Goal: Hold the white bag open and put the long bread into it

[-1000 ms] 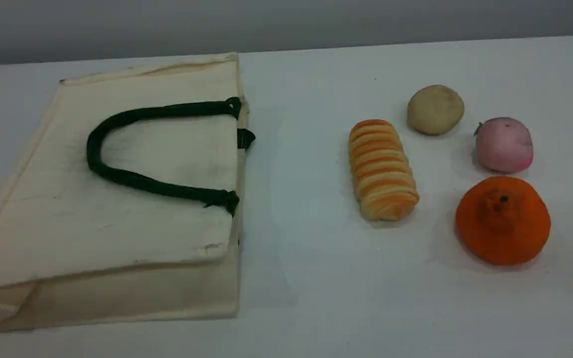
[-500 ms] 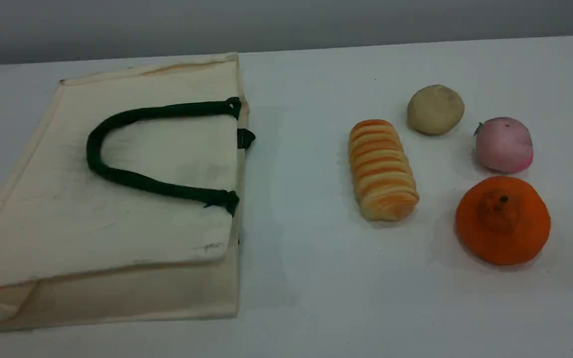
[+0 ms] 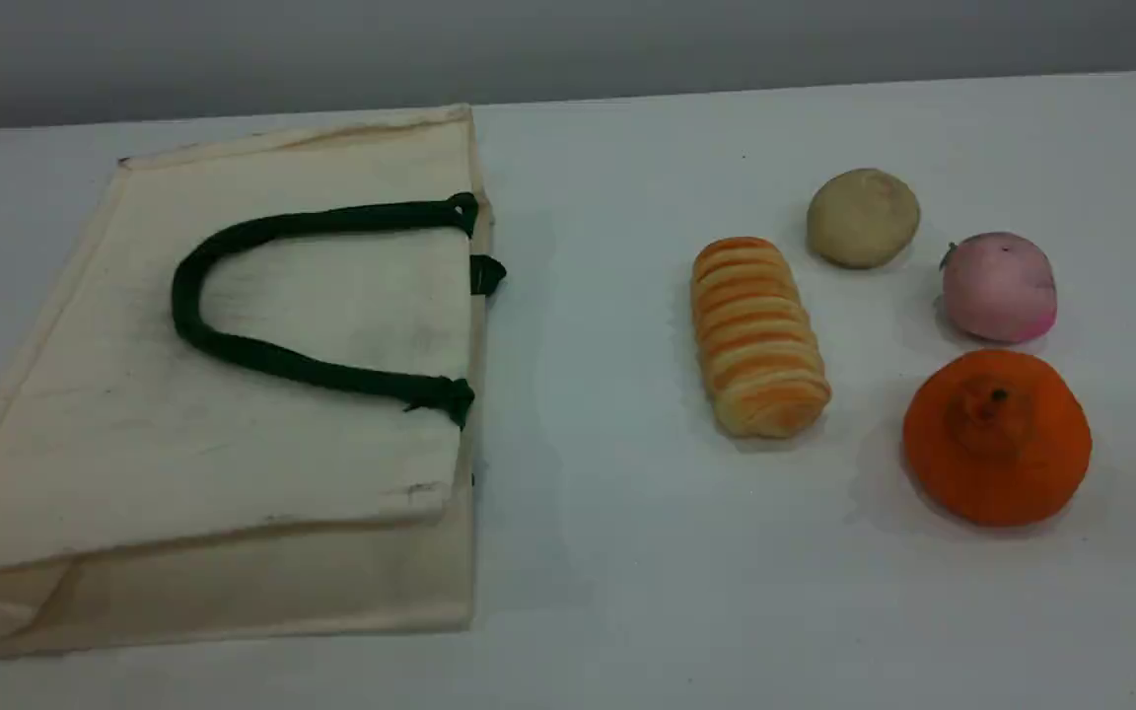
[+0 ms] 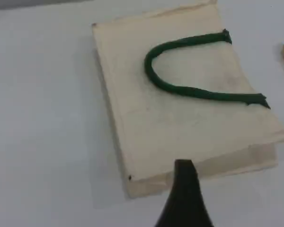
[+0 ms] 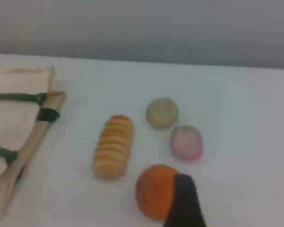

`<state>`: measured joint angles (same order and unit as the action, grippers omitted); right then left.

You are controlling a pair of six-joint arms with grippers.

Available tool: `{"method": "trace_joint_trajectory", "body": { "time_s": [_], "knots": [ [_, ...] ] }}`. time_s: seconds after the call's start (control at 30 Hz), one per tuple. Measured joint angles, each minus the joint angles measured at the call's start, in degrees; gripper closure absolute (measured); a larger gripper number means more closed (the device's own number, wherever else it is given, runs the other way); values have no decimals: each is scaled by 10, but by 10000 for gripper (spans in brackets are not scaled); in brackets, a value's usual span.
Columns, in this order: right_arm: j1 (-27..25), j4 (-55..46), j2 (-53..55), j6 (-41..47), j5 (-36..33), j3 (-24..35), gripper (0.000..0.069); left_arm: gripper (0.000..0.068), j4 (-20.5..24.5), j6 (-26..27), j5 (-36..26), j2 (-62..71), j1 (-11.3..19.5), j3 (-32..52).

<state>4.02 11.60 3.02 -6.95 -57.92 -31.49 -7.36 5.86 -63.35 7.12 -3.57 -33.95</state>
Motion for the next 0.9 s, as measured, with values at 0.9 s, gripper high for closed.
{"method": "trace_joint_trajectory", "body": {
  "time_s": [0.9],
  "knots": [
    [1, 314, 532, -234, 299, -23, 224, 187, 74, -109, 258, 620, 0, -124]
  ]
}}
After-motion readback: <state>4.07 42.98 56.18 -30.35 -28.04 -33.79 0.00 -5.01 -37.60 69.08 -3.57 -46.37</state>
